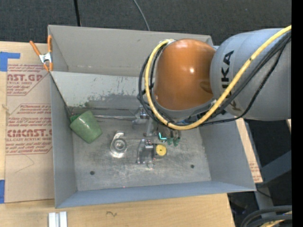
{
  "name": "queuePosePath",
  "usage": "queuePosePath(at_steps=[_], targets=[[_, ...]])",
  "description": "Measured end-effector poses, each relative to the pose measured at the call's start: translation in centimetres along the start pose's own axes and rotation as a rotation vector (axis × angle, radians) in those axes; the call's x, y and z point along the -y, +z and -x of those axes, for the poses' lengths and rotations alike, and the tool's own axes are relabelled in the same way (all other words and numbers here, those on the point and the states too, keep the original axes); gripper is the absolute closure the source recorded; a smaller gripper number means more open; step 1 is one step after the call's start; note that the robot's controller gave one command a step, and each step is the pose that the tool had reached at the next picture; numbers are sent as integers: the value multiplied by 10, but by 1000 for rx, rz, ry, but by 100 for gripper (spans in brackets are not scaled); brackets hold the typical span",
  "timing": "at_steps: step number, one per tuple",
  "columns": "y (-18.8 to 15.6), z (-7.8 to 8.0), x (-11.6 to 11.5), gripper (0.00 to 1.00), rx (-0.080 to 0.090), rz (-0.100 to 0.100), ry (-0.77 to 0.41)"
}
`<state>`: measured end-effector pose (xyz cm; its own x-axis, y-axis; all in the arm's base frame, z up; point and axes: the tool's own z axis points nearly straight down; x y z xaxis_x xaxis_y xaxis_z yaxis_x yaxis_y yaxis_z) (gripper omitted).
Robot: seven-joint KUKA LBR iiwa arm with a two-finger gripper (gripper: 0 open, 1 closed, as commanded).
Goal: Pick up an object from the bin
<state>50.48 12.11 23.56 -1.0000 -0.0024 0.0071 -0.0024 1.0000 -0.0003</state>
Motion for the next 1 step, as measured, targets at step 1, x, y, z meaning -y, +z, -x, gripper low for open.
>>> queuePosePath(at_steps=[1], targets=[[163,51,-38,0,11,0,-604]])
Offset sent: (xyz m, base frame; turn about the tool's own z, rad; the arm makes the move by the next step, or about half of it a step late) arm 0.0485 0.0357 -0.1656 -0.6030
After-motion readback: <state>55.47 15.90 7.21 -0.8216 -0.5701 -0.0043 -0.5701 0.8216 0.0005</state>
